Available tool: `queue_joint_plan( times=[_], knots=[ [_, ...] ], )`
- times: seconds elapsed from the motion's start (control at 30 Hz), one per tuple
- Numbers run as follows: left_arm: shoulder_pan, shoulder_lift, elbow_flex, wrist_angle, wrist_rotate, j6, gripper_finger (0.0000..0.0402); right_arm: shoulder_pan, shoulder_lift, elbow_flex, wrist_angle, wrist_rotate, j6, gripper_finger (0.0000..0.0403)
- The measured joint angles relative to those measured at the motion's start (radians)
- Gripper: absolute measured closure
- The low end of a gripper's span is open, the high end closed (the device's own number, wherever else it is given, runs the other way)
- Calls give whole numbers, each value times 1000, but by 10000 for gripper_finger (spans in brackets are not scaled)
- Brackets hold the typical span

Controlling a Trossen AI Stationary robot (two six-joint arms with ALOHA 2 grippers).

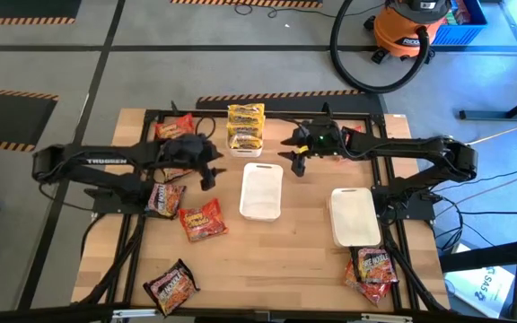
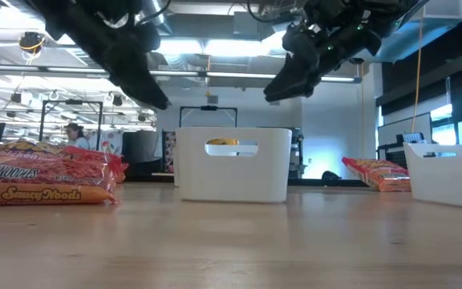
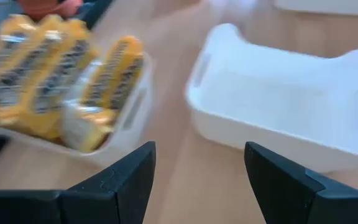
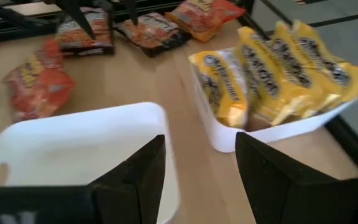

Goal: Sort Maruchan noodles
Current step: Put the orange noodle pack into the bottom right white bin

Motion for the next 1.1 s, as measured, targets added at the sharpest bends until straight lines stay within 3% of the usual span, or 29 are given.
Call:
queue_joint_plan(
  times=[0.1,0.27,0.63,0.7,0.87,1.1],
  knots=[
    [-31,24,-16,36,68,-20,162,38,0,0,0,-20,0,226],
    [-112,54,-27,38,25,-60,162,136,-1,5,-66,9,0,226],
    [-262,157,-28,44,-141,-94,162,180,-52,77,-435,281,160,226],
    [-274,188,-27,70,-168,-94,162,161,-69,82,-515,338,189,226],
    [-294,242,-28,101,-170,-94,162,49,-119,86,-617,348,203,226],
    [-299,288,-28,135,-170,-94,162,-208,-111,87,-728,325,158,226]
  ],
)
